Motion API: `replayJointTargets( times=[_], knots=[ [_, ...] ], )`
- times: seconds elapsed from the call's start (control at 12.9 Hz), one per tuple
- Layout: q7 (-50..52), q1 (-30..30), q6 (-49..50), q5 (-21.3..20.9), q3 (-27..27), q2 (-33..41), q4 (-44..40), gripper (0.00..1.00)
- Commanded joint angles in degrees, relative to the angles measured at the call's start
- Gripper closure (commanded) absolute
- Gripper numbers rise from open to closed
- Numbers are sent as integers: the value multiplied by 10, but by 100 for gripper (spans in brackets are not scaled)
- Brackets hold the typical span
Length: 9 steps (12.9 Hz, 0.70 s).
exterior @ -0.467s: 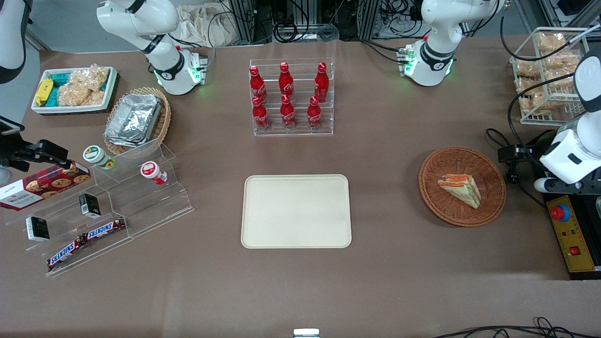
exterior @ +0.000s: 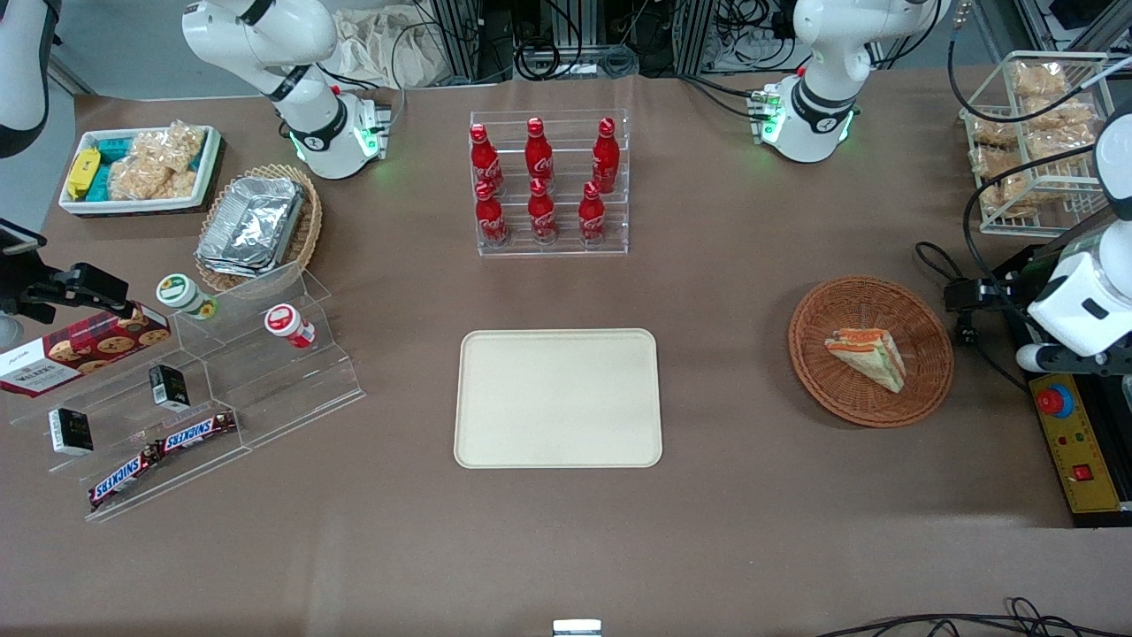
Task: Place sandwich from basket to tray
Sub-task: 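Move the left gripper over the wicker basket toward the sandwich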
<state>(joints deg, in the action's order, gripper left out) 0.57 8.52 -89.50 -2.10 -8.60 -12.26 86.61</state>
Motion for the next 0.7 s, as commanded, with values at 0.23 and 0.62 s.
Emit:
replayJointTargets(
  times=[0.23,0.62],
  knots=[
    [356,-1,-103,1,0,7,87,0],
    [604,-6,-304,-8,-4,-4,232,0]
  ],
)
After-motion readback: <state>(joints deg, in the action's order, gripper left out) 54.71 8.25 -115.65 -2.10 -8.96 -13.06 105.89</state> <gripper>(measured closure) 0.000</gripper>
